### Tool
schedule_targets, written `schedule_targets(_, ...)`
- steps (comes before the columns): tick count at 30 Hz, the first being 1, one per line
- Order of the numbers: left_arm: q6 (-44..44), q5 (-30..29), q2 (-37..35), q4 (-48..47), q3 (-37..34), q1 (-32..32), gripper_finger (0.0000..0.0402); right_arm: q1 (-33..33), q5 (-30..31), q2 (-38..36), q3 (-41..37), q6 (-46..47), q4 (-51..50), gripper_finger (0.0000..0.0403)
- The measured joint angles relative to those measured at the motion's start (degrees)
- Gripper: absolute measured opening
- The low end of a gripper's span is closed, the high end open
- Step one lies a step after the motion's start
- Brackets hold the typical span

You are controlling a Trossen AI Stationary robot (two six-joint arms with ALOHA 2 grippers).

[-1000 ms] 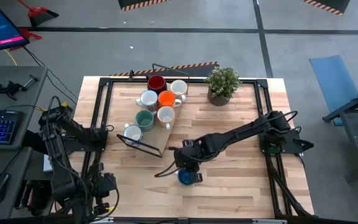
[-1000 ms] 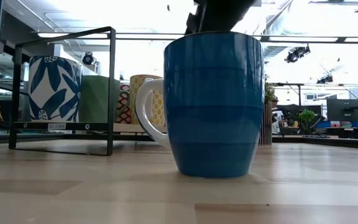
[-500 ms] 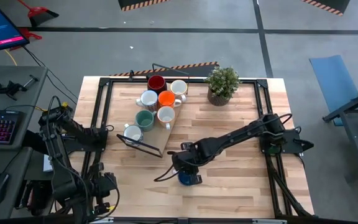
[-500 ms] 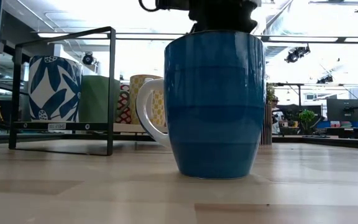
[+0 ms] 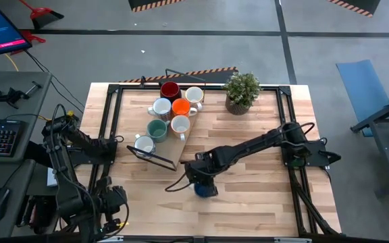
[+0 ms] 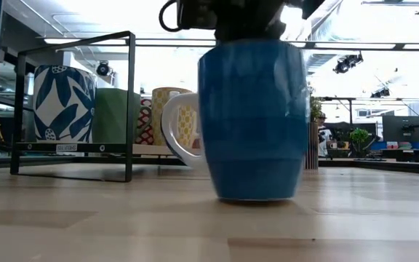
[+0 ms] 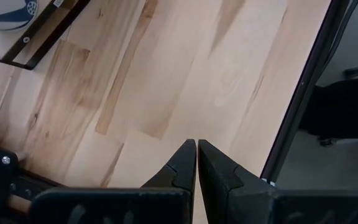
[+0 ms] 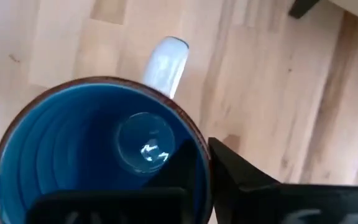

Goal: Place coffee mugs
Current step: Put the blue cup on the shelf

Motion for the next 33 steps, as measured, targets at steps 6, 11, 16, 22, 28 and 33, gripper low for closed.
schedule_targets(6, -1.6, 0.0, 0.0, 0.0, 0.0, 0.0, 0.0007, -2.7, 2.0, -0.6, 0.0, -2.1, -1.6, 0.0003)
schedule_targets(11, -1.6, -0.2, 0.0, 0.0, 0.0, 0.0, 0.0007, -5.3, 4.5, -1.0, 6.2, -3.2, -10.0, 0.0002)
schedule_targets(16, -1.6, -2.4, 0.0, 0.0, 0.0, 0.0, 0.0007, -7.1, 5.1, -1.2, 13.7, -5.9, -14.8, 0.0001)
schedule_targets(22, -1.6, -4.4, 0.0, 0.0, 0.0, 0.0, 0.0007, -10.6, 5.2, -1.2, 18.4, -7.1, -16.9, 0.0001)
schedule_targets(28, -1.6, -4.5, 0.0, 0.0, 0.0, 0.0, 0.0007, -13.2, 5.2, -1.2, 18.5, -7.5, -16.5, 0.0)
schedule_targets(33, -1.6, -4.5, 0.0, 0.0, 0.0, 0.0, 0.0007, -13.8, 5.2, -1.0, 18.5, -7.7, -13.8, 0.0)
